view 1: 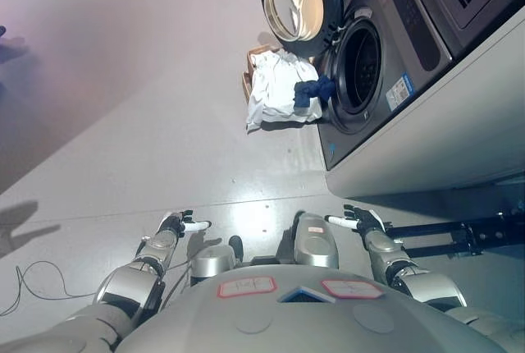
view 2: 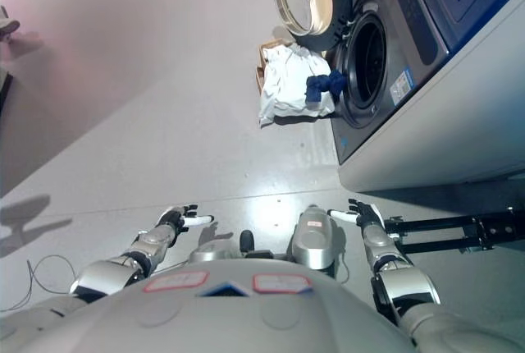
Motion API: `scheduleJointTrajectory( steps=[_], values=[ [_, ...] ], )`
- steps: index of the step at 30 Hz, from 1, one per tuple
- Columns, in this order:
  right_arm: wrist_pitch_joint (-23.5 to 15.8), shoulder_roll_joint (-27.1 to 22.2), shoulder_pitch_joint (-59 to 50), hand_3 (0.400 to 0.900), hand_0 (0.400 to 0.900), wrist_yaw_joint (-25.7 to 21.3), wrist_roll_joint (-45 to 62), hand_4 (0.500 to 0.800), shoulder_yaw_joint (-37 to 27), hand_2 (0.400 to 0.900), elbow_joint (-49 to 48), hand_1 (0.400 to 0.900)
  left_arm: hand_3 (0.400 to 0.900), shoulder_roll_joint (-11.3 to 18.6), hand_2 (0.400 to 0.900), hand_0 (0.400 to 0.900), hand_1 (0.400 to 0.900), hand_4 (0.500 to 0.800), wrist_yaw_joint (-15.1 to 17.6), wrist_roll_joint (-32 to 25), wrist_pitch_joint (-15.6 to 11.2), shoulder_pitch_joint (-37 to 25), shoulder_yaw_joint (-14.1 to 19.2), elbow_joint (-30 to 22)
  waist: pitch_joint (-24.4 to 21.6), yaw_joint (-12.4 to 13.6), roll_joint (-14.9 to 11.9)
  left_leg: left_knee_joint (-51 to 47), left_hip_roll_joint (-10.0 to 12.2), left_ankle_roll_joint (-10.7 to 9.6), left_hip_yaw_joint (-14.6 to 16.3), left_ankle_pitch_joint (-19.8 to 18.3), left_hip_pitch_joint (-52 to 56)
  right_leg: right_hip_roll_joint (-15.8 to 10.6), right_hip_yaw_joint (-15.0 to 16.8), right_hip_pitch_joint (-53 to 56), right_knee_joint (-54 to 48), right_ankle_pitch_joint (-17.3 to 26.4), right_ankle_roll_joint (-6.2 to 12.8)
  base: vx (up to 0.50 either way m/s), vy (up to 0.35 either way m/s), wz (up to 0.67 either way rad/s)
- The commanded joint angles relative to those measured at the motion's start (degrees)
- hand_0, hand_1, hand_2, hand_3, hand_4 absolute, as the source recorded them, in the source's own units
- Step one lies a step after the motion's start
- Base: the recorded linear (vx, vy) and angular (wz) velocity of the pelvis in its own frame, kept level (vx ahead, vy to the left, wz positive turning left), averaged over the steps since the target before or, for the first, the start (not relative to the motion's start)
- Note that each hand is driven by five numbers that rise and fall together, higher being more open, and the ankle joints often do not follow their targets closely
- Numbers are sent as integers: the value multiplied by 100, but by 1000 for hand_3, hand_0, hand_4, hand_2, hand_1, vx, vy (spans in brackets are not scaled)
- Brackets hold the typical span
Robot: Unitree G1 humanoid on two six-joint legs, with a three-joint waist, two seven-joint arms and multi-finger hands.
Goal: Put the clothes in the basket into the washing machine.
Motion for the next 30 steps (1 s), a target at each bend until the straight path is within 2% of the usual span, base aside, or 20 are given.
scheduleJointTrajectory(
  steps=[1, 3, 8, 10, 11, 12, 15, 17, 18, 19, 20, 21, 22, 24, 25, 26, 27, 28, 29, 30],
  values=[
    [53, -23, 233, 900, 900, -61, -10, 800, -50, 900, 236, 900, 900, 238, 900, 900, 900, 800, 56, 1, -206, -191, 101, 54, 12, -96, -135, 630, -481, -93, 113, -1040, 292, 30, 322, -501, -1150, 1497, 174, 262, -48, 18],
    [76, -15, 302, 900, 900, -72, -40, 800, -123, 900, 243, 900, 900, 217, 900, 900, 900, 800, 48, -50, -234, -146, 127, 49, -9, -171, -170, 703, -478, -121, -38, -1220, 452, 59, 317, -626, -1682, 1568, 229, 320, -41, 30],
    [101, 11, 482, 900, 900, -31, -49, 800, -252, 900, 307, 900, 900, 189, 900, 900, 900, 800, 43, -25, -236, -73, 131, 78, -156, -310, -192, 589, -344, -182, -309, -1497, 936, 139, 491, -721, -1772, 1639, 253, 326, -45, 36],
    [117, 35, 656, 900, 900, 9, -76, 800, -342, 900, 367, 900, 900, 168, 900, 900, 900, 800, 20, -16, -222, -43, 111, 57, -289, -412, -223, 494, -165, -291, -583, -1623, 1310, 141, 549, -716, -1676, 1786, 298, 492, -138, 76],
    [116, 33, 657, 900, 900, 9, -76, 800, -342, 900, 366, 900, 900, 165, 900, 900, 900, 800, 21, -16, -222, -42, 111, 56, -282, -417, -209, 491, -148, -293, -586, -1628, 1320, 151, 533, -700, -1681, 1783, 296, 482, -169, 72],
    [119, 44, 721, 900, 900, 20, -81, 800, -376, 900, 396, 900, 900, 140, 900, 900, 900, 800, 5, 1, -227, -32, 94, 48, -356, -470, -192, 453, -44, -331, -694, -1646, 1479, 199, 546, -770, -1544, 1814, 285, 295, -126, 49],
    [99, -6, 744, 900, 900, 1, -17, 800, -418, 900, 390, 900, 900, 75, 900, 900, 900, 800, 10, -32, -204, -83, -9, 6, -442, -651, -84, 448, 321, -522, -740, -1642, 1546, 342, 551, -938, -1249, 1763, 244, 370, -228, 60],
    [93, -53, 721, 900, 900, -8, -75, 800, -385, 900, 410, 900, 900, 31, 900, 900, 900, 800, 35, -127, -204, -154, -33, -83, -450, -715, 31, 673, 599, -686, -755, -1351, 1418, 488, 389, -1173, -835, 1615, 158, 427, -268, 48],
    [88, -97, 685, 900, 900, -38, -79, 800, -353, 900, 405, 900, 900, 27, 900, 900, 900, 800, 51, -239, -229, -221, -94, -182, -401, -748, 123, 843, 803, -834, -797, -841, 1260, 636, 296, -1283, -459, 1382, 47, 330, -189, 39],
    [87, -94, 684, 900, 900, -38, -79, 800, -352, 900, 405, 900, 900, 30, 900, 900, 900, 800, 51, -239, -229, -221, -93, -181, -414, -768, 102, 830, 785, -834, -821, -818, 1244, 606, 295, -1294, -461, 1387, 48, 300, -182, 35],
    [70, -130, 654, 900, 900, -50, -59, 800, -330, 900, 429, 900, 900, 26, 900, 900, 900, 800, 72, -303, -256, -274, -109, -195, -425, -809, 157, 823, 876, -865, -883, -442, 1212, 692, 235, -1386, -311, 1245, -24, 273, -206, 19],
    [61, -225, 563, 900, 900, -91, -12, 800, -311, 900, 394, 900, 900, 12, 900, 900, 900, 800, 135, -396, -275, -368, -116, -274, -408, -817, 202, 888, 946, -926, -927, 106, 1035, 790, 209, -1399, -325, 1168, -107, 280, -204, 16],
    [60, -227, 562, 900, 900, -91, -12, 800, -311, 900, 396, 900, 900, 11, 900, 900, 900, 800, 136, -396, -275, -369, -116, -273, -414, -818, 208, 878, 950, -927, -927, 111, 1033, 792, 206, -1406, -324, 1166, -108, 280, -221, 9],
    [49, -294, 499, 900, 900, -110, 55, 800, -250, 900, 375, 900, 900, 36, 900, 900, 900, 800, 179, -469, -287, -521, -126, -374, -454, -810, 249, 1004, 1123, -1019, -830, 808, 823, 983, 168, -1293, -362, 927, -251, 313, -231, 5],
    [49, -295, 499, 900, 900, -109, 56, 800, -250, 900, 376, 900, 900, 35, 900, 900, 900, 800, 179, -469, -286, -520, -125, -375, -454, -806, 255, 1000, 1129, -1019, -825, 806, 829, 991, 167, -1294, -359, 923, -253, 301, -210, 0],
    [55, -310, 490, 900, 900, -112, 67, 800, -226, 900, 388, 900, 900, 44, 900, 900, 900, 800, 195, -492, -291, -570, -125, -404, -463, -793, 247, 1172, 1166, -1019, -739, 1006, 730, 1053, 175, -1210, -355, 819, -328, 326, -242, -1],
    [66, -333, 494, 900, 900, -103, 68, 800, -191, 900, 432, 900, 900, 60, 900, 900, 900, 800, 187, -491, -292, -624, -125, -474, -468, -767, 191, 1726, 1170, -974, -594, 1349, 501, 1208, 227, -943, -364, 606, -504, 324, -241, -1],
    [65, -333, 494, 900, 900, -102, 68, 800, -191, 900, 433, 900, 900, 60, 900, 900, 900, 800, 187, -491, -291, -624, -125, -475, -463, -763, 195, 1738, 1175, -975, -591, 1339, 502, 1215, 226, -941, -360, 602, -505, 343, -269, 2],
    [77, -365, 503, 900, 900, -106, 73, 800, -181, 900, 476, 900, 900, 65, 900, 900, 900, 800, 177, -483, -288, -652, -137, -523, -435, -720, 122, 2297, 1137, -954, -531, 1503, 202, 1261, 302, -735, -376, 476, -630, 329, -305, 9],
    [96, -384, 531, 900, 900, -99, 66, 800, -154, 900, 527, 900, 900, 113, 900, 900, 900, 800, 129, -466, -260, -688, -161, -564, -397, -644, -59, 2972, 1162, -819, -227, 1551, -191, 1371, 411, -350, -392, 257, -849, 326, -302, 8]
  ],
)
